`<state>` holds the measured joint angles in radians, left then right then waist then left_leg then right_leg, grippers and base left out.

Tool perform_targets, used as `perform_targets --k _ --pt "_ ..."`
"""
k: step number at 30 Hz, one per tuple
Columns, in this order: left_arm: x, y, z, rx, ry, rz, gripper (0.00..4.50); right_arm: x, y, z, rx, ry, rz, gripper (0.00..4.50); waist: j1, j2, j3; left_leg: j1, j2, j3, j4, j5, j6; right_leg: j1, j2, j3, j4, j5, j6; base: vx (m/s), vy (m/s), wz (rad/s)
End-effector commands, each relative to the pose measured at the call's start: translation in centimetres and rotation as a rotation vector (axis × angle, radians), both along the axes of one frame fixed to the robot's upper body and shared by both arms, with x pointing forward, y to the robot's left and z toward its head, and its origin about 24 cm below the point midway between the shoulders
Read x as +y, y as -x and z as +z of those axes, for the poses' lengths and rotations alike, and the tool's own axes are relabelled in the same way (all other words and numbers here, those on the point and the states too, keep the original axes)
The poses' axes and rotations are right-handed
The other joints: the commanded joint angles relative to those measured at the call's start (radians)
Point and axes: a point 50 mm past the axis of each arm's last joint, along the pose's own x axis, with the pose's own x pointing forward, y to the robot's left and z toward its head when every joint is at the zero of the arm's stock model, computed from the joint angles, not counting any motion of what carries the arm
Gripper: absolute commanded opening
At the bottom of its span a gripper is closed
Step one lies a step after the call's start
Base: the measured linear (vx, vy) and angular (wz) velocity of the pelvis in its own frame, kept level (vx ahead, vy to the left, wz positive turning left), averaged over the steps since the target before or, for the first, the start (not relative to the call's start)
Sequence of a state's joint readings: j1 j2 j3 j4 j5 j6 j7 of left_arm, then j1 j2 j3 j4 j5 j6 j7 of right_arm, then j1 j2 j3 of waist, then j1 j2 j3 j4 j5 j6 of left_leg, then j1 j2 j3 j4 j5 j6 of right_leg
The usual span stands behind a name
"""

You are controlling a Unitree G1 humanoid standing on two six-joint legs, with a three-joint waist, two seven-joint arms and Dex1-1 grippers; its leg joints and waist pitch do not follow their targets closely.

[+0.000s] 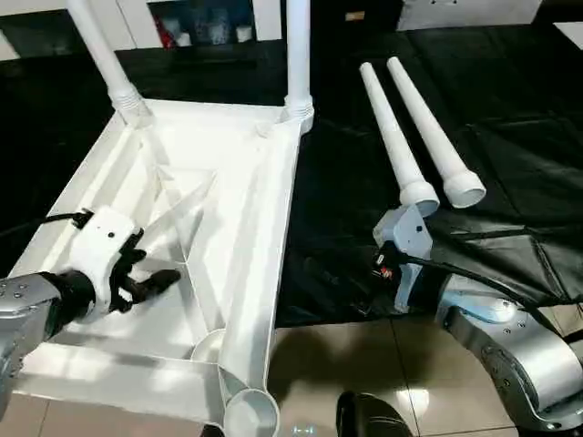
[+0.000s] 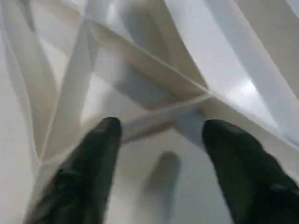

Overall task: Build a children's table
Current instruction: Rotate table base

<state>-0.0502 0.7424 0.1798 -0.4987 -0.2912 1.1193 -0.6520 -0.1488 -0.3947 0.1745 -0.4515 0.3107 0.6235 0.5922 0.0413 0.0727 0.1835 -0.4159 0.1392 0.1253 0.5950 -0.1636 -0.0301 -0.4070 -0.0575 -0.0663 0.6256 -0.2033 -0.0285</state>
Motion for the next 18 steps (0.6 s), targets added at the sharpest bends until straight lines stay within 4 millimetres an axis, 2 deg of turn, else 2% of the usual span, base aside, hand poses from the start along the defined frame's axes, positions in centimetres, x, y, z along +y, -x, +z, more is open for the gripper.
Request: perform_targets --k 1,3,6,7,9,10,11,12,14,15,17,18 --pt "0.2 0.4 -0.1 0.038 0.001 -0.004 2.88 0.3 0.2 0.1 0.008 -0.007 0.033 4.50 0.001 0.011 -0.063 0.028 0.074 -0.029 -0.079 -0.248 0.037 0.043 -0.093 0.065 -0.087 -0.252 -0.201 0.000 0.000 0.00" --pt "0.2 0.6 0.0 0.052 0.008 -0.017 2.59 0.4 0.3 0.2 0.017 -0.017 0.053 4.50 0.001 0.012 -0.063 0.027 0.073 -0.029 -0.079 -0.248 0.037 0.043 -0.094 0.065 -0.087 -0.250 -0.201 0.000 0.000 0.00" --pt "-0.2 1.1 -0.2 0.099 0.033 -0.065 2.56 0.7 1.5 0.2 0.072 -0.035 0.183 4.50 0.002 0.009 -0.064 0.027 0.074 -0.031 -0.079 -0.241 0.044 0.045 -0.094 0.065 -0.085 -0.231 -0.206 0.000 0.000 0.00" --pt "-0.2 1.1 -0.2 0.100 0.033 -0.066 2.22 0.7 1.6 0.2 0.075 -0.035 0.189 4.50 0.003 0.011 -0.065 0.028 0.074 -0.031 -0.078 -0.237 0.047 0.046 -0.093 0.064 -0.084 -0.225 -0.207 0.000 0.000 0.00" --pt "-0.4 1.0 -0.5 0.110 0.031 -0.074 2.15 0.9 2.5 0.1 0.127 -0.030 0.284 4.50 0.006 0.012 -0.065 0.027 0.075 -0.030 -0.077 -0.222 0.060 0.047 -0.092 0.065 -0.085 -0.208 -0.204 0.000 0.000 0.00" --pt "-0.5 0.7 -0.7 0.101 0.043 -0.065 2.17 0.8 2.8 0.1 0.144 -0.024 0.310 4.50 0.005 0.008 -0.065 0.027 0.076 -0.030 -0.078 -0.222 0.062 0.048 -0.091 0.065 -0.086 -0.208 -0.204 0.000 0.000 0.00" --pt "-0.6 0.3 -0.9 0.091 0.058 -0.055 2.19 0.8 3.0 0.0 0.162 -0.022 0.332 4.50 0.006 0.005 -0.065 0.026 0.075 -0.029 -0.077 -0.223 0.064 0.048 -0.094 0.065 -0.087 -0.220 -0.204 0.000 0.000 0.00" --pt "-0.8 -0.1 -1.2 0.087 0.063 -0.055 1.91 0.7 3.2 0.0 0.180 -0.021 0.362 4.50 0.007 -0.001 -0.065 0.027 0.075 -0.027 -0.077 -0.225 0.066 0.047 -0.096 0.066 -0.091 -0.244 -0.205 0.000 0.000 0.00" --pt "-1.0 -0.6 -1.7 0.086 0.063 -0.064 1.91 0.6 3.6 0.1 0.206 -0.020 0.399 4.50 0.011 -0.001 -0.063 0.028 0.074 -0.027 -0.077 -0.230 0.064 0.048 -0.097 0.067 -0.095 -0.290 -0.190 0.000 0.000 0.00" --pt "-1.2 -0.9 -1.9 0.086 0.066 -0.069 1.79 0.6 3.6 0.1 0.212 -0.016 0.411 4.50 0.009 -0.006 -0.066 0.027 0.073 -0.026 -0.077 -0.226 0.064 0.050 -0.096 0.067 -0.095 -0.298 -0.184 0.000 0.000 0.00" --pt "-1.8 -1.5 -2.3 0.087 0.090 -0.089 1.74 0.4 3.5 0.2 0.210 -0.006 0.415 4.50 0.009 -0.003 -0.064 0.031 0.074 -0.027 -0.079 -0.242 0.055 0.047 -0.096 0.067 -0.098 -0.336 -0.170 0.000 0.000 0.00" --pt "-2.1 -1.7 -2.4 0.086 0.105 -0.098 1.49 0.4 3.4 0.2 0.203 0.001 0.410 4.50 0.009 -0.002 -0.067 0.032 0.075 -0.027 -0.079 -0.239 0.049 0.046 -0.098 0.067 -0.098 -0.335 -0.171 0.000 0.000 0.00"
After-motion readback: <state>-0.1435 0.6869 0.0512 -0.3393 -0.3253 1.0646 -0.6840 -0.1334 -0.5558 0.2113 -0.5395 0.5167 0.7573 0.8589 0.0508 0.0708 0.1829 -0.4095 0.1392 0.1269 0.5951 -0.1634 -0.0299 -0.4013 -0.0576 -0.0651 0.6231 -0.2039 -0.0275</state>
